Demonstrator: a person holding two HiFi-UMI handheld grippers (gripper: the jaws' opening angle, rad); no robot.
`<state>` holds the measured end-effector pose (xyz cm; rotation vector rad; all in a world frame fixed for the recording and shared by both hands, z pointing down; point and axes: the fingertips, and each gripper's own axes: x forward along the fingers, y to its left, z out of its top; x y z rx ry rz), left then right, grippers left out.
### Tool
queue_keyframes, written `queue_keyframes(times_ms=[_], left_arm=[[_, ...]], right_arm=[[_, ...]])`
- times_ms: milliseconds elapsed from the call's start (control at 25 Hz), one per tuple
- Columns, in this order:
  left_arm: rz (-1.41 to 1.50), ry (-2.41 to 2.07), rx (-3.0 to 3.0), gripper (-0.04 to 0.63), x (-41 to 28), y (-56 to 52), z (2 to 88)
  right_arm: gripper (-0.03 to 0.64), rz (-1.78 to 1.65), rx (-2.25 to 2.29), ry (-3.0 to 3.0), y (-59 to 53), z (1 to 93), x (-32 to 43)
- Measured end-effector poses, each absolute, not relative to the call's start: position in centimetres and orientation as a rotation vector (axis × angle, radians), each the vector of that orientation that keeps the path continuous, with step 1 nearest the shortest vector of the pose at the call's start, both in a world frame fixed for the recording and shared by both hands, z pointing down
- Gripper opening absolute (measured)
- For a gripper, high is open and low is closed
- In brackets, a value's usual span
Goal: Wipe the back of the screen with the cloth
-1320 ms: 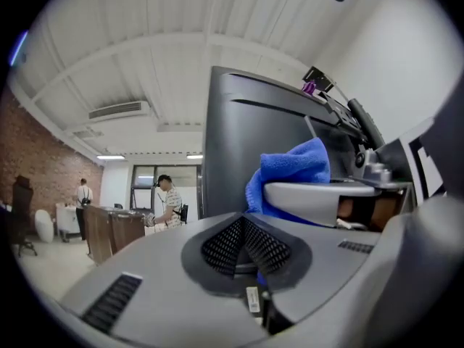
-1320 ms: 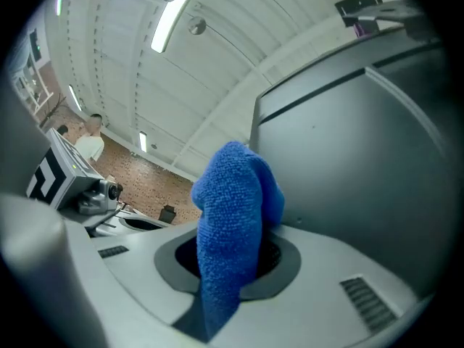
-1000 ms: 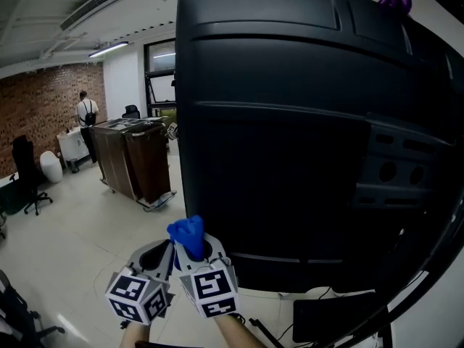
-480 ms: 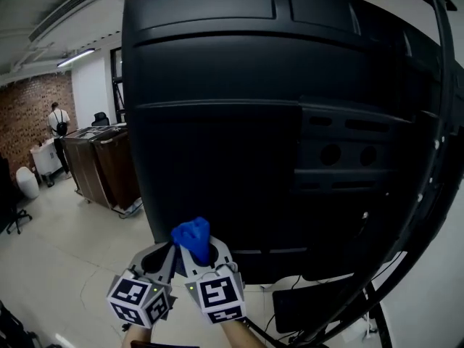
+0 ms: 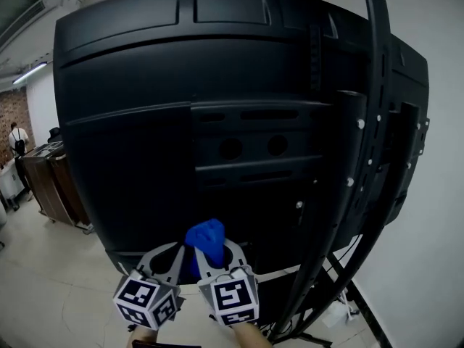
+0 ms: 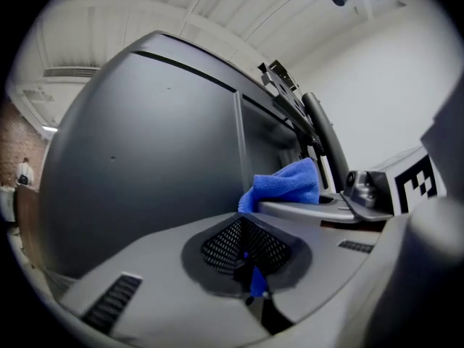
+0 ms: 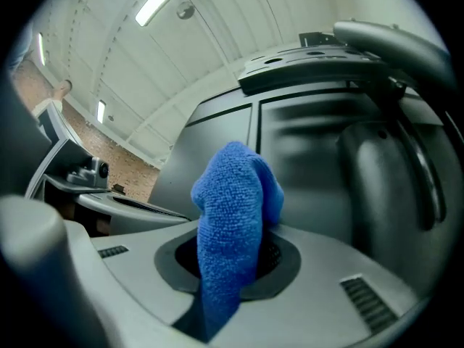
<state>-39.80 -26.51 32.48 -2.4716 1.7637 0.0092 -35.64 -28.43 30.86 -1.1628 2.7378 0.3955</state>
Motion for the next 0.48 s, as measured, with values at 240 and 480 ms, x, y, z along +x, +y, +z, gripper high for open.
queue_keyframes(times_ms=[240, 480], left_arm=[[0.068, 1.617, -2.591, 0.008, -34.7, -28.4, 32.4], [0.089, 1.485, -2.649, 0.008, -31.7, -28.7, 31.5]], right_arm=[[0.063, 0.362, -1.368, 2.673, -30.7, 31.2, -29.5], [0.063, 0.402, -1.446, 2.685, -31.2, 31.2, -27.7]])
